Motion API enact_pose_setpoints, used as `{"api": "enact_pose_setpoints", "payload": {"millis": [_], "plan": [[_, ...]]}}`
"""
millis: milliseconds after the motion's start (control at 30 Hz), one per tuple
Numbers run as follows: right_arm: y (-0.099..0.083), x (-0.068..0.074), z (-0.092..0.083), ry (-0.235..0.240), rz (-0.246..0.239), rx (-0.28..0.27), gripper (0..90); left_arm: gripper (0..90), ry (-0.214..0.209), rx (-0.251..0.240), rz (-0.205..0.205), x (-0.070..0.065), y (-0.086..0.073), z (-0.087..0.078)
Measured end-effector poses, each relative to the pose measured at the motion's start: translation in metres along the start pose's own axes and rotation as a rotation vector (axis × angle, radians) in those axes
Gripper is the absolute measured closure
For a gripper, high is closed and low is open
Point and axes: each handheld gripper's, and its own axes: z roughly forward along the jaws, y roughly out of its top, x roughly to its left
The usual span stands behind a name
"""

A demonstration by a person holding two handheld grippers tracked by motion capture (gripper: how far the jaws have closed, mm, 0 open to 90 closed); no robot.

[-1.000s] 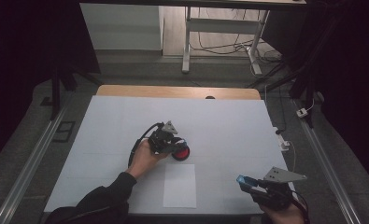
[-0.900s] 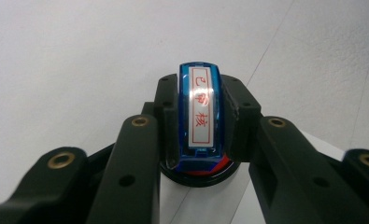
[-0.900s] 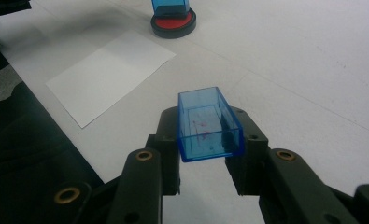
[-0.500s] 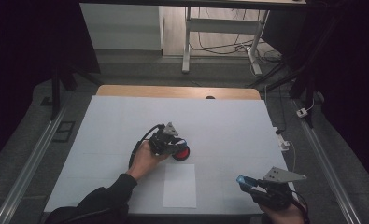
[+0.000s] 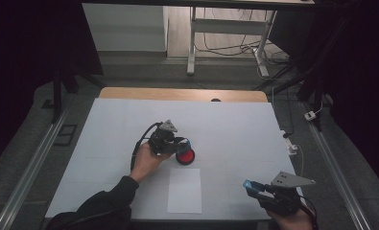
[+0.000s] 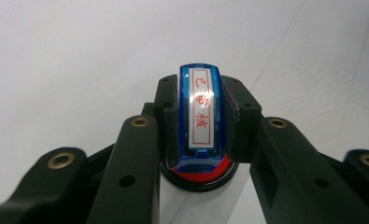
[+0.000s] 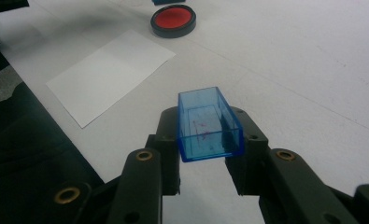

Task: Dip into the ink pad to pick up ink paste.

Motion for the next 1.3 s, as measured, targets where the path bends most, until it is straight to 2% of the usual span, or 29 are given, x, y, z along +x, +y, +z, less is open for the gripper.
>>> {"api": "enact_pose_setpoints", "payload": {"millis": [100,233,700,1133,1300], "plan": [[0.0,0.0,0.0,0.0,-0.001,0.001,67.8,70.5,-0.017,-0.013,0.011,-0.003,0.003,-0.005],[0.0,0.0,0.0,0.0,0.0,0.0,67.8,70.5,-0.019,0.005,0.032,-0.007,0.002,-0.001],[0.0,0.0,0.0,0.003,-0.002,0.002,67.8,70.5,-0.019,0.063,0.044,-0.008,-0.005,0.018],[0.0,0.001,0.0,0.003,-0.005,0.004,67.8,70.8,-0.02,0.065,0.032,-0.007,-0.007,0.02],[0.0,0.001,0.001,0.003,-0.006,0.007,67.8,70.8,-0.013,0.07,0.042,-0.008,-0.006,0.02]]}}
